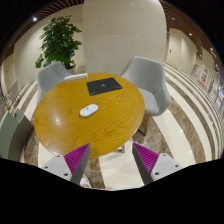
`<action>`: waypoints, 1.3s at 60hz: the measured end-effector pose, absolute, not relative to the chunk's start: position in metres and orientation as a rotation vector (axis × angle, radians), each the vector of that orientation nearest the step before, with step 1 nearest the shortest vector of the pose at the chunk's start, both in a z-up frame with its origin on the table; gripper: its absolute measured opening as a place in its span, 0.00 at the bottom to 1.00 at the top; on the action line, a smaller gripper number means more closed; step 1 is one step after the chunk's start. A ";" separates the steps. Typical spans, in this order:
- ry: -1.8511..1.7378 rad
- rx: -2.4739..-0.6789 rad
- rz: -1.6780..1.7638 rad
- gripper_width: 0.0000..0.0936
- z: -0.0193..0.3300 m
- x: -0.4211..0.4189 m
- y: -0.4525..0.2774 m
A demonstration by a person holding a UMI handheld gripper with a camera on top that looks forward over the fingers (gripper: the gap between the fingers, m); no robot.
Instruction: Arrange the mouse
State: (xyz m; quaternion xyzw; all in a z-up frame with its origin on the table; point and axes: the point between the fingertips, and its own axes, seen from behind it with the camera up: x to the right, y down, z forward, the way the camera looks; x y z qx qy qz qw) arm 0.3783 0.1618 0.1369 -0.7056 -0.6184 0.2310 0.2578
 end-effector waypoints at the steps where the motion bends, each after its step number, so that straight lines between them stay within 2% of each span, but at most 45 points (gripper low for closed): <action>1: -1.680 -1.913 0.627 0.93 0.137 0.378 0.161; 2: -1.688 -1.912 0.621 0.93 0.150 0.371 0.160; 3: -1.689 -1.910 0.632 0.93 0.137 0.377 0.158; 15: -1.745 -1.866 0.674 0.93 0.127 0.357 0.122; 16: -1.756 -1.864 0.672 0.93 0.135 0.349 0.118; 17: -1.758 -1.858 0.681 0.93 0.124 0.354 0.115; 18: -1.767 -1.856 0.679 0.93 0.132 0.346 0.111; 19: -1.768 -1.850 0.689 0.93 0.122 0.351 0.107; 20: -1.777 -1.848 0.687 0.93 0.130 0.343 0.103; 23: -1.792 -1.832 0.705 0.93 0.116 0.345 0.091; 24: -1.804 -1.830 0.703 0.93 0.125 0.338 0.087; 27: -1.824 -1.815 0.715 0.93 0.123 0.334 0.077; 28: -1.826 -1.808 0.726 0.93 0.113 0.339 0.074; 31: -1.846 -1.795 0.733 0.93 0.120 0.330 0.064; 36: -1.862 -1.766 0.747 0.93 0.105 0.328 0.056; 37: -1.869 -1.765 0.743 0.93 0.112 0.320 0.054; 42: -1.876 -1.745 0.759 0.93 0.103 0.310 0.046; 43: -1.871 -1.738 0.768 0.93 0.092 0.313 0.045; 47: -1.878 -1.720 0.771 0.93 0.091 0.296 0.042; 48: -1.873 -1.711 0.779 0.93 0.080 0.299 0.042; 49: -1.876 -1.707 0.775 0.93 0.087 0.290 0.041; 53: -1.871 -1.684 0.776 0.93 0.077 0.279 0.042; 57: -1.859 -1.671 0.779 0.93 0.054 0.270 0.043; 58: -1.865 -1.677 0.771 0.93 0.059 0.257 0.040; 67: -1.851 -1.700 0.778 0.93 0.030 0.224 0.036; 78: -1.819 -1.699 0.765 0.93 0.018 0.184 0.041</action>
